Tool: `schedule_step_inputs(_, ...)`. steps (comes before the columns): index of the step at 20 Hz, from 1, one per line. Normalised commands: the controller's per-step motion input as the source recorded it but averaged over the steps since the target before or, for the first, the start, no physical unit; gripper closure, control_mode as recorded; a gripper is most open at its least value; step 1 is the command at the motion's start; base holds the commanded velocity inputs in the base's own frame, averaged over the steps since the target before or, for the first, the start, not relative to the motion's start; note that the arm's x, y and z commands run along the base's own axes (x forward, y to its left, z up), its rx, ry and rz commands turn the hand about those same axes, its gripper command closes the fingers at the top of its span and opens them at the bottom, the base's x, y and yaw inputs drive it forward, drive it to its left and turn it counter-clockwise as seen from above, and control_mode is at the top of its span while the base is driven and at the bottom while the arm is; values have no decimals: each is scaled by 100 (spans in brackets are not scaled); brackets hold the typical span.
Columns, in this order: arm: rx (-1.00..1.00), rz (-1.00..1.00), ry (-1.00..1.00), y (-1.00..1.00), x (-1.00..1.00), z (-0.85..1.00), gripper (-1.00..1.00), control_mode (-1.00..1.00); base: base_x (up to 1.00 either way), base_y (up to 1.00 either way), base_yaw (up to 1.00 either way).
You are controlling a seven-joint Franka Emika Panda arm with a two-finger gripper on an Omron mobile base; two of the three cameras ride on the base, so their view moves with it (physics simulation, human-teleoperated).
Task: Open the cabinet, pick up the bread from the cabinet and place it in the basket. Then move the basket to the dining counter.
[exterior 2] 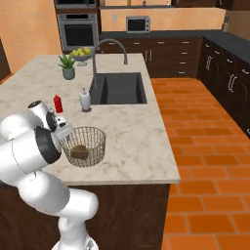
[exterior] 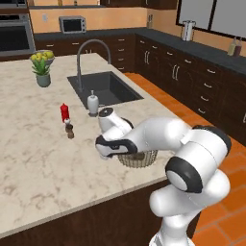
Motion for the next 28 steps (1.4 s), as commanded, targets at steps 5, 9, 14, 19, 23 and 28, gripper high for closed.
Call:
schedule_step_inputs(5,9,-9,-1,-9,-19,91,-100,-100,0,0,0)
schedule_step_inputs(9,19,-5,-15,-12,-80,100,-100,-100,0,0,0)
schedule_step_inputs(14,17,-7,-40,-4,-100,70,-100,-100,0,0,0)
schedule_step_inputs(19,8,-8,-30,1,-94,41,-100,-100,0,0,0)
schedule_step_inputs(23,-7,-9,20,29,1,16,-100,-100,0,0,0)
schedule_step_inputs(28,-17,-12,44,30,43,1,-100,-100,0,0,0)
